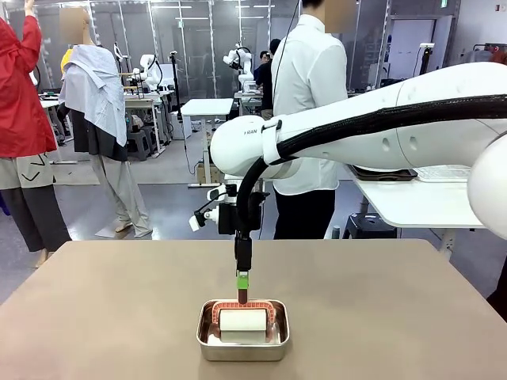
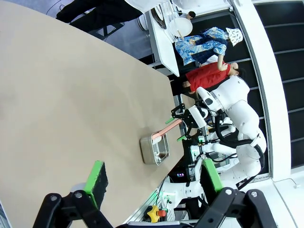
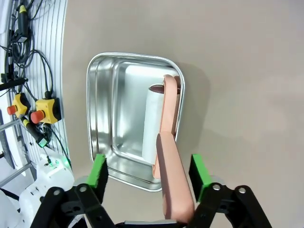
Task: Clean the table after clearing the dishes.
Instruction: When the right (or left) Handle tray is removed, use the right hand (or left hand) to clean the right (or left) side of the table with the Lint Roller.
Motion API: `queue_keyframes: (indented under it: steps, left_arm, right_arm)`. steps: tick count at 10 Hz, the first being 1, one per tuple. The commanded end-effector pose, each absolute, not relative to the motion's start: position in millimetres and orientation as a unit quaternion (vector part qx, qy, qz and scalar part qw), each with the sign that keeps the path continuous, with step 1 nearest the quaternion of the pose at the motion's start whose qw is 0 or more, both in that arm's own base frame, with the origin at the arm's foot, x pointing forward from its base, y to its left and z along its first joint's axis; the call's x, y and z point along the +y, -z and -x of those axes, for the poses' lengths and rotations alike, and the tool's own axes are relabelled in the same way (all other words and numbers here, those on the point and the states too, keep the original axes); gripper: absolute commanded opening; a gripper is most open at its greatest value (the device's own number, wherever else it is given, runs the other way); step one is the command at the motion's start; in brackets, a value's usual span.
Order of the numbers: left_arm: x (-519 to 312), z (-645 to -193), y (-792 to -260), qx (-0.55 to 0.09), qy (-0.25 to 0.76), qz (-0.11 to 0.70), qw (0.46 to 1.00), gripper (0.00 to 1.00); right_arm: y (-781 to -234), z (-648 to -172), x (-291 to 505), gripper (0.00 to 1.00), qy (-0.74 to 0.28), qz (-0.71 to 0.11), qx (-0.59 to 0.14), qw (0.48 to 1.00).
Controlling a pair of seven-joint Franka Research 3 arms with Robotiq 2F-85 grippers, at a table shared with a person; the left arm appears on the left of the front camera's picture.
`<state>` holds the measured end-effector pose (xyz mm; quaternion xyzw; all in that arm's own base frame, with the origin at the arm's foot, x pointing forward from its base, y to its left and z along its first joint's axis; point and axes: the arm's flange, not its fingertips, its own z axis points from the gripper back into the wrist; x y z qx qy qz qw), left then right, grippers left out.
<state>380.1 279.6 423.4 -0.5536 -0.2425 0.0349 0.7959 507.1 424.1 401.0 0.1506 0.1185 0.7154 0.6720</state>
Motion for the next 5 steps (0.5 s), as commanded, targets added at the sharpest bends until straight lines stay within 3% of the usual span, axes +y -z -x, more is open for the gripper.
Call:
queue_keyframes:
  steps: [1,3,4,5]
  left_arm:
    - [281.0,-377.1,-424.2,-0.242,-0.034,0.549,0.799,1.00]
    - [281.0,-377.1,-424.2,-0.242,-0.034,0.549,0.799,1.00]
    - [281.0,-377.1,-424.2,-0.242,-0.034,0.549,0.799,1.00]
    - [281.0,-377.1,-424.2,-0.242,-0.034,0.549,0.799,1.00]
  right_arm:
    - [-398.8,-501.5,421.9,0.00,-0.709,-0.151,0.122,0.678]
    - [-399.0,-501.7,421.3,0.00,-0.709,-0.156,0.121,0.677]
    - [-398.2,-500.7,422.0,0.15,-0.705,-0.161,0.124,0.680]
    - [-397.7,-500.6,421.9,0.05,-0.702,-0.163,0.127,0.681]
